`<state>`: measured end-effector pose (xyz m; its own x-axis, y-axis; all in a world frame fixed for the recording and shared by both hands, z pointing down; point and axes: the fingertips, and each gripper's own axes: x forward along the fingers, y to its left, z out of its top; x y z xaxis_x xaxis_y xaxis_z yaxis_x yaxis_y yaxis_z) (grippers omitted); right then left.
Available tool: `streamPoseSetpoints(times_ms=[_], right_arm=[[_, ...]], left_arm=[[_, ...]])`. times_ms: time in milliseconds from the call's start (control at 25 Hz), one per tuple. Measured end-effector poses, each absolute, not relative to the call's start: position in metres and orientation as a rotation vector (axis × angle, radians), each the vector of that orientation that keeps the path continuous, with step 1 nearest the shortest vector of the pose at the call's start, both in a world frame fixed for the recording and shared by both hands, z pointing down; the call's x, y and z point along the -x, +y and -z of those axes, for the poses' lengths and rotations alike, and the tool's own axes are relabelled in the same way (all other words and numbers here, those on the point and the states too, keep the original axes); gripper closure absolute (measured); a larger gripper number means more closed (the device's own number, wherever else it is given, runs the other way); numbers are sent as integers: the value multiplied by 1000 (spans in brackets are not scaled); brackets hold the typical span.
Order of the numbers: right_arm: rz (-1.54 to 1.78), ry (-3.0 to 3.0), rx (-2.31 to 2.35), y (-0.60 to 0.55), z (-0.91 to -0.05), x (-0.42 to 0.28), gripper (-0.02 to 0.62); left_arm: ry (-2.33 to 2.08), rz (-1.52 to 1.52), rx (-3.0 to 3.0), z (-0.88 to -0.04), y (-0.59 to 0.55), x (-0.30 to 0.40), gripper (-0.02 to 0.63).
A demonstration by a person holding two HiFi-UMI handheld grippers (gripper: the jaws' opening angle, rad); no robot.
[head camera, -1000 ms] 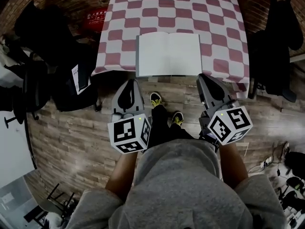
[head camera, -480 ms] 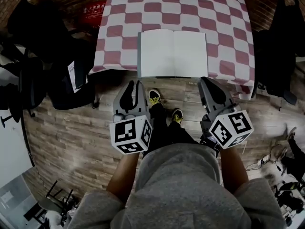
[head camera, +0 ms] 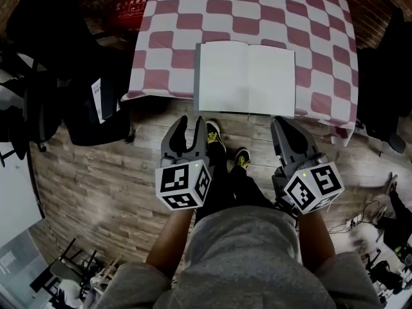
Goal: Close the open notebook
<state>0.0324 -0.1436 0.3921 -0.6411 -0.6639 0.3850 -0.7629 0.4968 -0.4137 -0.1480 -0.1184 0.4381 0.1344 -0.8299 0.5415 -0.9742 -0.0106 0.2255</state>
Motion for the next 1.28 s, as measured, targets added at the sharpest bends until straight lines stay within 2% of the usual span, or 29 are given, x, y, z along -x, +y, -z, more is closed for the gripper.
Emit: streamPoseSetpoints(times_ms=[600, 1040, 1280], right_arm=[[-941, -2476, -1214, -156, -437, -17, 569], [-1025, -2381, -1199, -152, -469, -15, 569], [-1051, -2365, -1187, -150, -477, -10, 569]], left_arm=[[-1553, -268, -1741, -516, -140, 153, 336], [-1457, -202, -1680, -550, -148, 146, 287], [-1409, -120, -1644, -555, -150, 142, 285]])
